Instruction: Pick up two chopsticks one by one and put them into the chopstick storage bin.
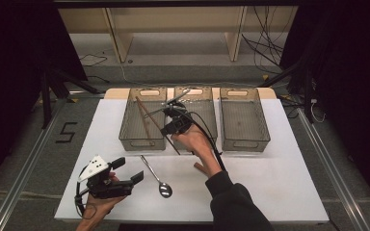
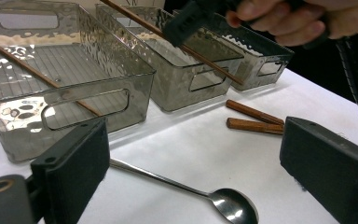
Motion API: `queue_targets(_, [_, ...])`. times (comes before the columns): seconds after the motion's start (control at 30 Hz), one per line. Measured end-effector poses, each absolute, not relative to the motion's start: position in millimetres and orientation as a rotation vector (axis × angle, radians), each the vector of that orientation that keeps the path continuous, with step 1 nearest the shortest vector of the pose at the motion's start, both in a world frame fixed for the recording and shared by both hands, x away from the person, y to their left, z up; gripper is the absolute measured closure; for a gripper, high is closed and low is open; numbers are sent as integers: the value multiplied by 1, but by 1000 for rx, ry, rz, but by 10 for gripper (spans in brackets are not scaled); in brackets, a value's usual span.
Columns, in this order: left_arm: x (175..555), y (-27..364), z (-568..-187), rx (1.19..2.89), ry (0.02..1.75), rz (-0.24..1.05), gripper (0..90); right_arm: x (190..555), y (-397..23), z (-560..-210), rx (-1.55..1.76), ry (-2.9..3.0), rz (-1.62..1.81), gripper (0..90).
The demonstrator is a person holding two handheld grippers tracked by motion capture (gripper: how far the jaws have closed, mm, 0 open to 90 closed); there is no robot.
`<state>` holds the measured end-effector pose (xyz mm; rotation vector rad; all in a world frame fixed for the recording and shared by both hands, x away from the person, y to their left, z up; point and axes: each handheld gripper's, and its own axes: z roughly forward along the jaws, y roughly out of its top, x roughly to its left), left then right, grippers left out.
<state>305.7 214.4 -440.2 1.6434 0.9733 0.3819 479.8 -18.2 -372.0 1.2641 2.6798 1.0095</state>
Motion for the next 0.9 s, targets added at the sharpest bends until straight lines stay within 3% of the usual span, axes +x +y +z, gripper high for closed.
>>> queue_targets(0.9, [306, 214, -439, 1644, 963, 372, 78, 539, 21, -373, 1451, 2569, 1066, 855])
